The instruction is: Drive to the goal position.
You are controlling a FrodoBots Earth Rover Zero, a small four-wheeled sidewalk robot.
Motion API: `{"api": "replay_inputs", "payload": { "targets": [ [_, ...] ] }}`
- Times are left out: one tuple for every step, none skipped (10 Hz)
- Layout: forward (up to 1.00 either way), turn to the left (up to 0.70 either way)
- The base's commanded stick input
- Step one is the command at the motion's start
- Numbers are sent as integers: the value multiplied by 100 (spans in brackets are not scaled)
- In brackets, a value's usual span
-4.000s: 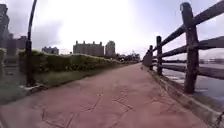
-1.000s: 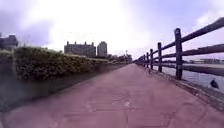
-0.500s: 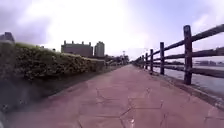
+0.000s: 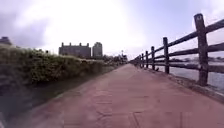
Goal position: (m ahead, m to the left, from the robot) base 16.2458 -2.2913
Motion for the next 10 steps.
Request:
{"api": "replay_inputs", "payload": {
  "targets": [
    [98, 0],
    [98, 0],
    [98, 0],
    [98, 0],
    [98, 0],
    [98, 0],
    [99, 0],
    [100, 0],
    [100, 0],
    [100, 0]
  ]
}}
